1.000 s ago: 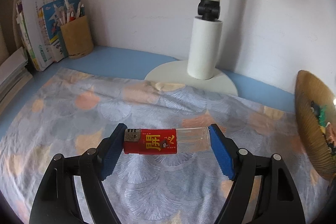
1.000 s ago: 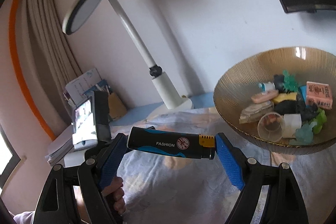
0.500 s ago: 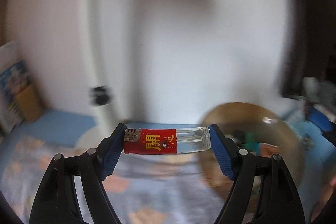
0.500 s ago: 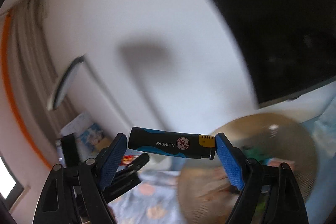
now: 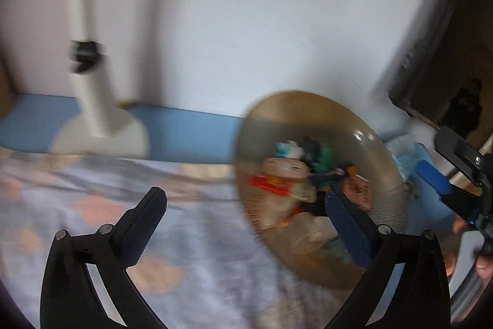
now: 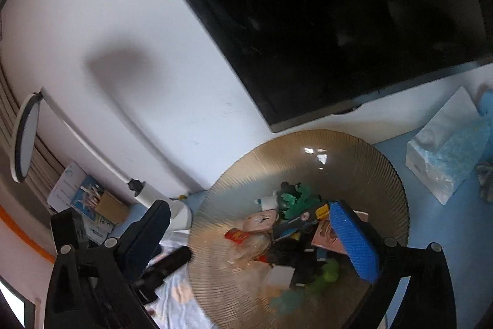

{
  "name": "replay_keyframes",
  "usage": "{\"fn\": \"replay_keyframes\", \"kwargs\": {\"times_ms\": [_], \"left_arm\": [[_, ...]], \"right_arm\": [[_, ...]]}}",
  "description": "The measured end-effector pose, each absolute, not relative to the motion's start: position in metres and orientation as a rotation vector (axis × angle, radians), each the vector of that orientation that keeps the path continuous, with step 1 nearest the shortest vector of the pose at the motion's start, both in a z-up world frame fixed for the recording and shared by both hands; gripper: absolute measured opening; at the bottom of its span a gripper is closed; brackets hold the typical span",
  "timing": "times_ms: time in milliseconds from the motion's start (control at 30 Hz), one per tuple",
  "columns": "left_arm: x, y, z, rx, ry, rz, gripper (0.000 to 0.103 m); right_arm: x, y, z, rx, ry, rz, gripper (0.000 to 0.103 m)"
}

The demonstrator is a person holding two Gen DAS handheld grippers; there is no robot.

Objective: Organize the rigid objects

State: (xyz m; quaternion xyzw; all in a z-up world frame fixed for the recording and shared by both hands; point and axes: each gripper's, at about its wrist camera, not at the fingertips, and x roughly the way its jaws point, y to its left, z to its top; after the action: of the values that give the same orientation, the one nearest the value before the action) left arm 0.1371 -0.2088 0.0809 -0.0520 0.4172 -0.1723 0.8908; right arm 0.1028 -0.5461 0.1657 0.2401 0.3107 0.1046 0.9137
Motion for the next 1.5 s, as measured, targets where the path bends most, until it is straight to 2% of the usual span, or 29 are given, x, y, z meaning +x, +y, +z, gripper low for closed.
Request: {"fn": "replay_keyframes", "kwargs": {"times_ms": [233,500,767,833,1167,1500], "left_arm": [[0.092,-0.116,0.110,-0.098,0.815,-0.206,0.102],[0.010,-0.041,0.057,-0.035,0.882,-0.103,0.102],[-0.028,-0.048,-0.018,0.054,0.957,-0.098,0.103],[-0.039,-0.051,-0.011,0.072,0.891,-0.078,0.103],[-0.064,-0.039,0.023,0.052,0.900,-0.070,0.103],[-0.061,-0.032,0.033,0.032,0.931,-0.036,0.103]], "right_arm": [[0.069,-0.485,0.187,0.419,0.664,0.220,0.103],[0.004,-0.379,0.124,0.128,0.863,0.214,0.103],[-0.050,-0.340,0.051,0.009,0.897,0.145,0.103],[-0.049,-0.336,0.033,-0.028,0.945,0.091,0.103],[-0.057,-0.331,0.034,-0.040,0.943,0.042,0.103],[-0.054,-0.332,0.035,-0.037,0.944,0.039,0.103]]}}
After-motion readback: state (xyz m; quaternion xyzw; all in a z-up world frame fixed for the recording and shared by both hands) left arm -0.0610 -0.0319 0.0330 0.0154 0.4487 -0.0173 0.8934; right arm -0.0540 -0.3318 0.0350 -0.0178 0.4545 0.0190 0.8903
